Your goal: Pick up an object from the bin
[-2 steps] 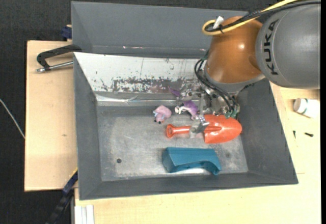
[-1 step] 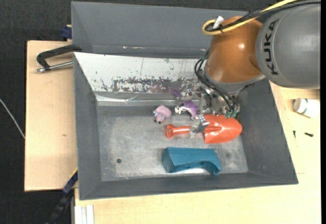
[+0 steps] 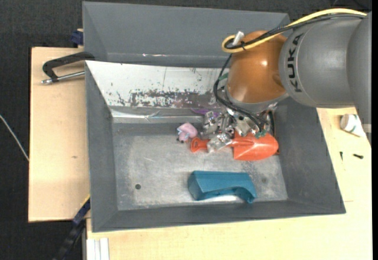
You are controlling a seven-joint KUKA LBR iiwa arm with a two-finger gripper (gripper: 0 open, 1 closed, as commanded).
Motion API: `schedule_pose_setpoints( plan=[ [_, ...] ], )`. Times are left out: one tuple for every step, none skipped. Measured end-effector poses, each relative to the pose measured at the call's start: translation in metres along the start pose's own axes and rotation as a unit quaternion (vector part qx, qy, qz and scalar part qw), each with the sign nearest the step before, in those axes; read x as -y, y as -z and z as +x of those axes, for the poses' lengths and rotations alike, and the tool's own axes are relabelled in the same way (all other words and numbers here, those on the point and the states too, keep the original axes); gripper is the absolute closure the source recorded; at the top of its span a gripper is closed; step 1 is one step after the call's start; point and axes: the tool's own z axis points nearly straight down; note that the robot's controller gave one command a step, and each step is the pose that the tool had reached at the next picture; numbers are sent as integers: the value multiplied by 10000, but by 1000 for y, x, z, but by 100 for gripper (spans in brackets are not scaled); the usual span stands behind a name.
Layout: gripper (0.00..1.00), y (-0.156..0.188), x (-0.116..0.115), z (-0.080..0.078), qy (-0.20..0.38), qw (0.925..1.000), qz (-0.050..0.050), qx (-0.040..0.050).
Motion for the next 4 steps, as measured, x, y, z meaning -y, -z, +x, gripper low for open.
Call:
schedule_pose_setpoints(
  plan=[
    [100,0,0,0,-2,10000,1,4],
    [100,38,-17,5,-269,9996,-3,17],
    [100,84,-16,-10,-901,9959,3,52],
    [100,112,-27,3,-399,9992,6,40]
  ],
)
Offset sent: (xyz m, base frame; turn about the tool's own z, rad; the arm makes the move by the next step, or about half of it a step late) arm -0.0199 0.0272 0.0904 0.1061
